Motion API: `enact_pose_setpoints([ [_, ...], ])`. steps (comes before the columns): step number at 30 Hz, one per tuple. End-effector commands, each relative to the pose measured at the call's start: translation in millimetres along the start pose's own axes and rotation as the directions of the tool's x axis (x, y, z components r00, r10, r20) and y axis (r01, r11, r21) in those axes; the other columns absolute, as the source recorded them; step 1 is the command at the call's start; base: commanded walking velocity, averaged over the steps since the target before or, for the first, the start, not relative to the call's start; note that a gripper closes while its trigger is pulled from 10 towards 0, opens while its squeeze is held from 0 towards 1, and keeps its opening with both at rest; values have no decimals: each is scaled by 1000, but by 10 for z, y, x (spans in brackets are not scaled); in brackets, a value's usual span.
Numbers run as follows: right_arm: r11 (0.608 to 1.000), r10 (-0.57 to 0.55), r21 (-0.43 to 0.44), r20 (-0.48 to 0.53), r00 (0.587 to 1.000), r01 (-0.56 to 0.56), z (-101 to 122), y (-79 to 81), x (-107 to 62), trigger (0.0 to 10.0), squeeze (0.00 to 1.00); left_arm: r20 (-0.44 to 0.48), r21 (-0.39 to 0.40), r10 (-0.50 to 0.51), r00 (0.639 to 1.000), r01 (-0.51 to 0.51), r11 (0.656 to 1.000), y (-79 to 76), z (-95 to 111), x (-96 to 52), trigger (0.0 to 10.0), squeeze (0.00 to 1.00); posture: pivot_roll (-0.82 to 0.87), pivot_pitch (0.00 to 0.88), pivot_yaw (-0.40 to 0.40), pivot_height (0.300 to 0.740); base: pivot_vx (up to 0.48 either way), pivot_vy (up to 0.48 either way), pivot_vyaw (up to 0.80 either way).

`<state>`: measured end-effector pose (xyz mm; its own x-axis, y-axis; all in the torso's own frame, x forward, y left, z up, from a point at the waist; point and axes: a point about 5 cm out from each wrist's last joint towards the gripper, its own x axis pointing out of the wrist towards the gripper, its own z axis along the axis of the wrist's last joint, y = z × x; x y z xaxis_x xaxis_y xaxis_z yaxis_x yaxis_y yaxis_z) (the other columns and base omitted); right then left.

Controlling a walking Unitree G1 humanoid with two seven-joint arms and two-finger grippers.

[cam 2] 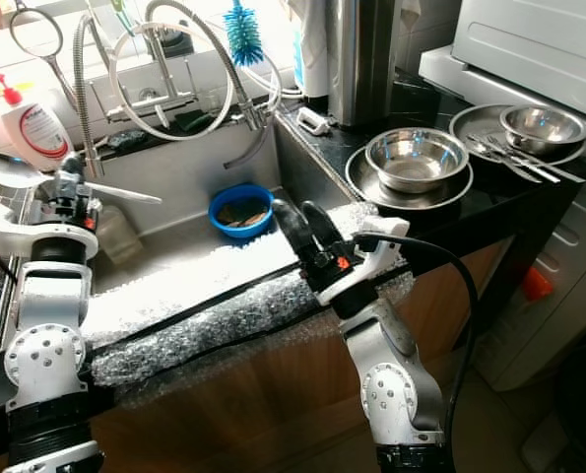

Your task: Kitchen organization

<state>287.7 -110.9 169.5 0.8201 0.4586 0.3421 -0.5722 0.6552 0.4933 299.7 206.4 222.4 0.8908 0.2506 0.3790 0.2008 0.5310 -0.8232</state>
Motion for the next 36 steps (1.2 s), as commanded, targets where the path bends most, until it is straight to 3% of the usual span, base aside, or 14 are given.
enact_pose_setpoints([
  [1,999,-7,-38,42,999,9,90,38,49,10000,0,33,31,17,999,-18,999,11,68,31,10000,0,-196,0,167,740,0,0,0],
  [2,991,-75,-108,72,995,83,148,-32,42,10000,0,62,53,50,997,-53,997,63,111,37,10000,0,-192,0,168,740,0,0,0],
  [7,970,-159,-164,120,980,178,222,-123,31,10000,0,111,145,70,991,-86,986,103,196,66,10000,0,-186,0,161,740,0,0,0],
  [9,952,-180,-226,134,975,207,259,-152,32,10000,0,138,250,65,988,-98,963,113,250,78,10000,0,-188,0,160,740,0,0,0],
  [11,925,-204,-291,156,967,242,300,-173,36,10000,0,123,390,41,992,-87,917,117,230,65,10000,0,-188,0,157,740,0,0,0],
  [15,901,-196,-362,155,968,240,307,-162,46,10000,0,96,490,16,995,-61,869,104,183,58,10000,0,-188,0,157,740,0,0,0],
  [16,892,-182,-391,150,972,228,285,-129,64,10000,0,41,608,-15,999,-13,794,91,75,47,10000,0,-193,0,155,740,0,0,0],
  [17,892,-182,-391,150,972,228,285,-129,64,10000,0,41,608,-15,999,-13,794,91,75,47,10000,0,-193,0,155,740,0,0,0],
  [18,888,-173,-404,147,974,219,266,-105,77,10000,0,-10,672,-33,999,31,739,93,-36,31,10000,0,-193,0,152,740,0,0,0],
  [20,880,-165,-426,145,976,212,256,-91,87,10000,0,-79,721,-23,997,73,689,130,-201,-3,10000,0,-196,0,153,740,0,0,0],
  [21,880,-165,-426,145,976,212,256,-91,87,10000,0,-79,721,-23,997,73,689,130,-201,-3,10000,0,-196,0,153,740,0,0,0],
  [25,862,-164,-458,151,975,216,263,-87,92,10000,0,-168,786,-7,986,138,602,222,-401,-93,10000,0,-205,0,158,740,0,0,0],
  [31,841,-187,-489,141,972,232,233,-111,77,10000,0,-225,839,72,972,156,521,429,-469,-163,10000,0,-204,0,158,740,0,0,0],
  [36,838,-190,-493,140,972,235,227,-119,85,10000,0,-223,845,82,971,150,514,471,-458,-176,10000,0,-201,0,156,740,0,0,0],
])
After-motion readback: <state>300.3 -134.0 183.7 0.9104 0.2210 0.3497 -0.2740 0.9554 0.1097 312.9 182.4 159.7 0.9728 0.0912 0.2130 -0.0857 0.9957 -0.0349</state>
